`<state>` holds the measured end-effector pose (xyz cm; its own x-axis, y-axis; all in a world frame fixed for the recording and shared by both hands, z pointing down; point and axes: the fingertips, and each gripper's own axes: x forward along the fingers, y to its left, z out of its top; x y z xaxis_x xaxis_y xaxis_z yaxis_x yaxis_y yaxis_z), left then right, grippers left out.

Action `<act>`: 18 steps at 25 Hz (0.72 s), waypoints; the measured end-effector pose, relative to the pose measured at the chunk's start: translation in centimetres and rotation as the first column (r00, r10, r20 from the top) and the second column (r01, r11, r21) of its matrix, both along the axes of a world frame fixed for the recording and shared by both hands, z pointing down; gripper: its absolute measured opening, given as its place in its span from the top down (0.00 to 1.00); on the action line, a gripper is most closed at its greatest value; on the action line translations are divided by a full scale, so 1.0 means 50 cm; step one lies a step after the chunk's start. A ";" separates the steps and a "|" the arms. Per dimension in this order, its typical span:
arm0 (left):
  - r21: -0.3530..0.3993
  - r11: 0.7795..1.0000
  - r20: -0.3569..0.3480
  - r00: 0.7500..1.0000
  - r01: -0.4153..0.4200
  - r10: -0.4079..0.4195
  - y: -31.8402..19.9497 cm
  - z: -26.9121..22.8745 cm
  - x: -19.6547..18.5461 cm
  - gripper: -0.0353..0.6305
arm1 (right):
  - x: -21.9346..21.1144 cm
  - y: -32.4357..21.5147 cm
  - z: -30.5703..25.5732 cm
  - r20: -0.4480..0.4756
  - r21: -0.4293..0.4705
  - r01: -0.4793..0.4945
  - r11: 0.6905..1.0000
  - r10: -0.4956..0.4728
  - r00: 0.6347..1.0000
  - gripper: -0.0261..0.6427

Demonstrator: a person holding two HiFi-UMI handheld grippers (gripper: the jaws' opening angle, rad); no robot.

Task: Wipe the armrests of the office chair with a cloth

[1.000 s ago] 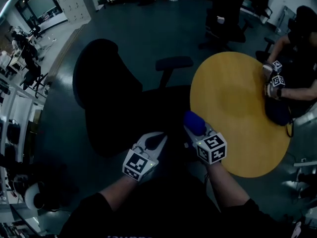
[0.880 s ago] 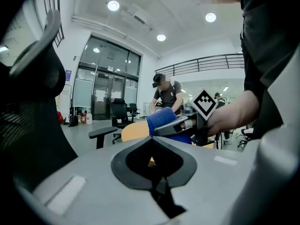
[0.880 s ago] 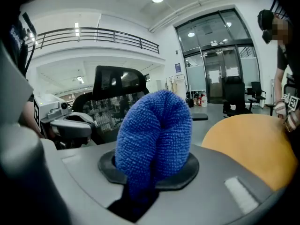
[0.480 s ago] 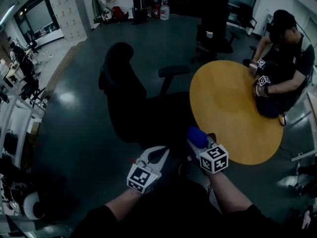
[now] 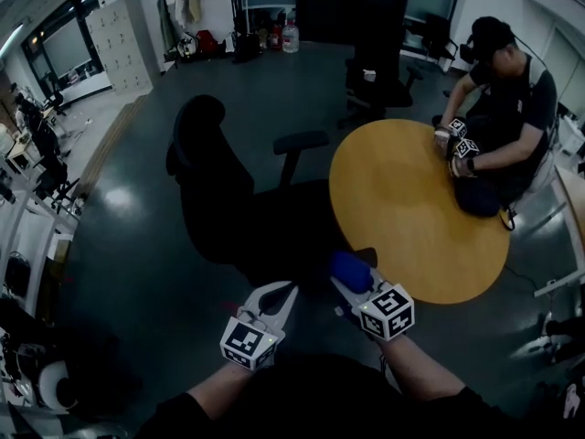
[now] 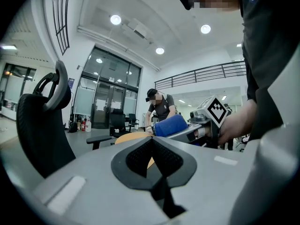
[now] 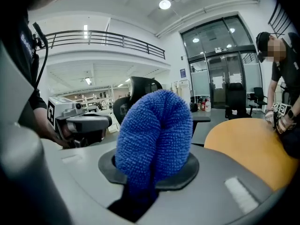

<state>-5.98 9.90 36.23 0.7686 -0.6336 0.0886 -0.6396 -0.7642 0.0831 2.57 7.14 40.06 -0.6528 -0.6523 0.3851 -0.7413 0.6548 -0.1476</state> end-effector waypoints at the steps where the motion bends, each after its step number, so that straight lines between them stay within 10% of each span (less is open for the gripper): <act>1: -0.004 1.000 -0.005 1.000 0.005 -0.005 0.010 -0.001 0.013 0.92 | 0.011 0.013 -0.002 0.008 0.001 0.007 1.000 -0.007 1.000 0.80; 18: -0.045 0.996 -0.031 0.997 0.074 -0.075 0.189 -0.035 0.259 0.92 | 0.224 0.211 -0.025 0.138 0.047 0.073 0.996 -0.078 0.987 0.80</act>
<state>6.95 19.33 34.46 0.7225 -0.6851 0.0929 -0.6908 -0.7100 0.1368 13.78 17.67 38.82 -0.7462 -0.6126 0.2605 -0.6635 0.7158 -0.2175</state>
